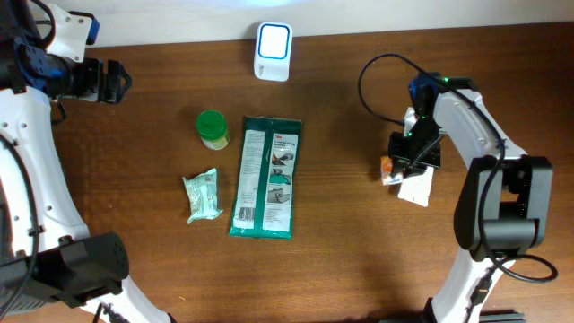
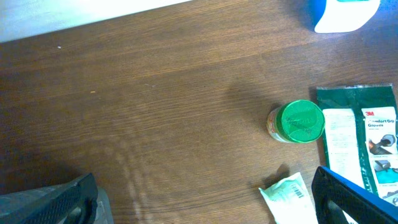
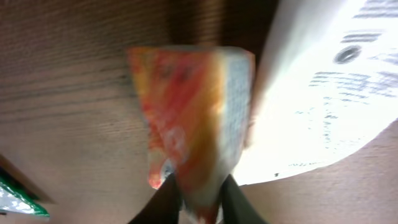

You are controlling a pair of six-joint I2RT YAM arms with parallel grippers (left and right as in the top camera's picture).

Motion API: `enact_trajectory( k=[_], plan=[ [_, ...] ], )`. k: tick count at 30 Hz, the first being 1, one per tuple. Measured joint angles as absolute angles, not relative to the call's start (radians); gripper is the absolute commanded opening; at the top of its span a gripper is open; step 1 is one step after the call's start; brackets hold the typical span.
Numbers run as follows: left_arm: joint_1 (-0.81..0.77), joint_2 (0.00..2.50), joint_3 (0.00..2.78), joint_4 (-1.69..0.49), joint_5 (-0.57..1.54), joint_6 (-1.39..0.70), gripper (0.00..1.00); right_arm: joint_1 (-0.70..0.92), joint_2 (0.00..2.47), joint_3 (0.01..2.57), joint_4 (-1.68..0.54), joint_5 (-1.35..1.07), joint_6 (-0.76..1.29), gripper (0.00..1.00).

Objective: Scan the item barcode
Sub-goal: 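Lower the orange packet onto the right side and release it, then grasp the green-capped bottle with the right gripper and lift it to the scanner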

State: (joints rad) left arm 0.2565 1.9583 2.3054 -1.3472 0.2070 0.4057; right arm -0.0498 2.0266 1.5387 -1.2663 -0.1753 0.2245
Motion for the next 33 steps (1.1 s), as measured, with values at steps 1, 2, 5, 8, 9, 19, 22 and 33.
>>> enact_trajectory(
  k=[1, 2, 5, 8, 9, 19, 22, 33],
  plan=[
    [0.257, 1.958, 2.305, -1.347, 0.207, 0.406, 0.99, -0.060, 2.027, 1.539, -1.271, -0.175, 0.214, 0.52],
    [0.257, 1.958, 2.305, -1.347, 0.207, 0.406, 0.99, -0.064, 2.027, 1.544, -1.286, -0.176, 0.200, 0.53],
    [0.257, 1.958, 2.305, -1.349, 0.207, 0.405, 0.99, -0.045, 2.032, 1.676, -1.382, -0.166, 0.142, 0.56],
    [0.257, 1.958, 2.305, -1.349, 0.207, 0.405, 0.99, 0.055, 2.032, 1.909, -1.401, -0.136, 0.117, 0.98],
    [0.257, 1.958, 2.305, -1.347, 0.207, 0.406, 0.99, 0.088, 2.032, 1.960, -1.375, -0.132, 0.114, 0.98],
    [0.257, 1.958, 2.305, -1.347, 0.207, 0.406, 0.99, 0.534, 2.155, 2.072, -0.707, -0.201, 0.159, 0.99],
    [0.257, 1.958, 2.305, -1.347, 0.207, 0.406, 0.99, 0.614, 2.285, 2.072, -0.637, -0.144, 0.176, 0.99],
    [0.257, 1.958, 2.305, -1.347, 0.207, 0.406, 0.99, 0.696, 2.414, 2.072, -0.426, -0.113, 0.183, 0.92]
  ],
)
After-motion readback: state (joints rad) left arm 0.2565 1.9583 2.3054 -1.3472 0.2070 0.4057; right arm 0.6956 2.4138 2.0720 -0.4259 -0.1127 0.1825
